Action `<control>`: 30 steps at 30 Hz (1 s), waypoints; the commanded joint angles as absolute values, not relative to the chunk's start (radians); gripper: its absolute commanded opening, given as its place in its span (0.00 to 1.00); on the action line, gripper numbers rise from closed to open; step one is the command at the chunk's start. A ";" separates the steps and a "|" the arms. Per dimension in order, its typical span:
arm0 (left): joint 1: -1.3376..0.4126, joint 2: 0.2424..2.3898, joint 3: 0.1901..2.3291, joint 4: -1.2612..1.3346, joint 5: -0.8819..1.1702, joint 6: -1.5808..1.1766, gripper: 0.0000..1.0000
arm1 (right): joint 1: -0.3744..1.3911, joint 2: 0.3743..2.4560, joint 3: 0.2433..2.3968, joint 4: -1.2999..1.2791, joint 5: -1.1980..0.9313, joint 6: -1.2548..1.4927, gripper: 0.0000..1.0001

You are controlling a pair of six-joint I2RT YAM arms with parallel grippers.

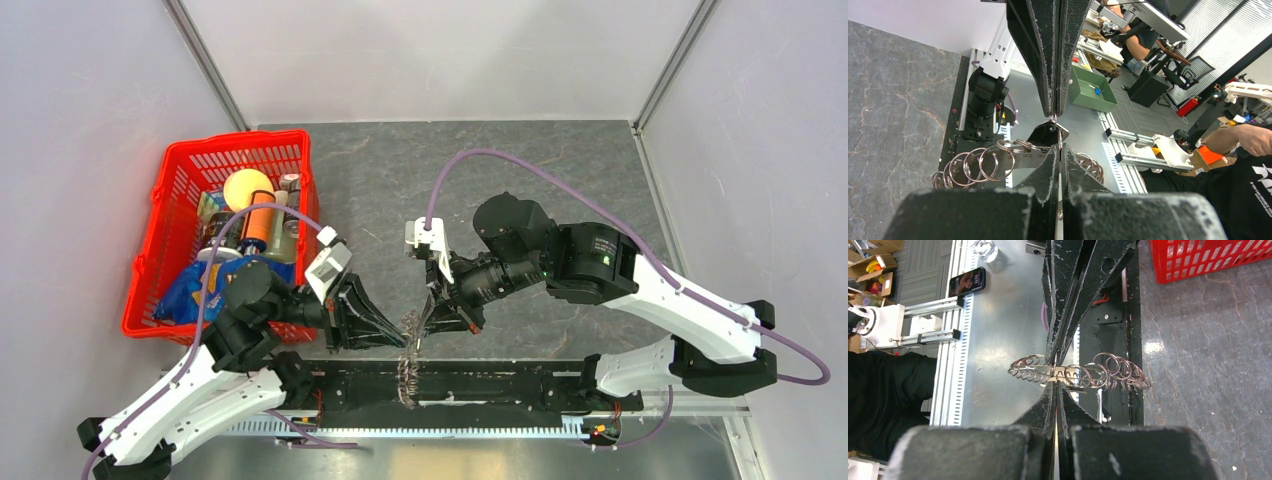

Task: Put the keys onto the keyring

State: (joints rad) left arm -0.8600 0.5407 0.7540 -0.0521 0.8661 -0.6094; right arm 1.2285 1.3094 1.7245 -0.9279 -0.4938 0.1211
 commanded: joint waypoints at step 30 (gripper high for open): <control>-0.864 0.516 0.773 -0.028 0.867 -0.556 0.02 | 1.229 1.313 1.775 -0.880 -0.522 0.169 0.00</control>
State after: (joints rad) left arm -0.8600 0.5270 0.7540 -0.0551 0.8661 -0.5915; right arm 1.2285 1.3254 1.7290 -0.9119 -0.5102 0.1646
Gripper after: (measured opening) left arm 0.032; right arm 0.004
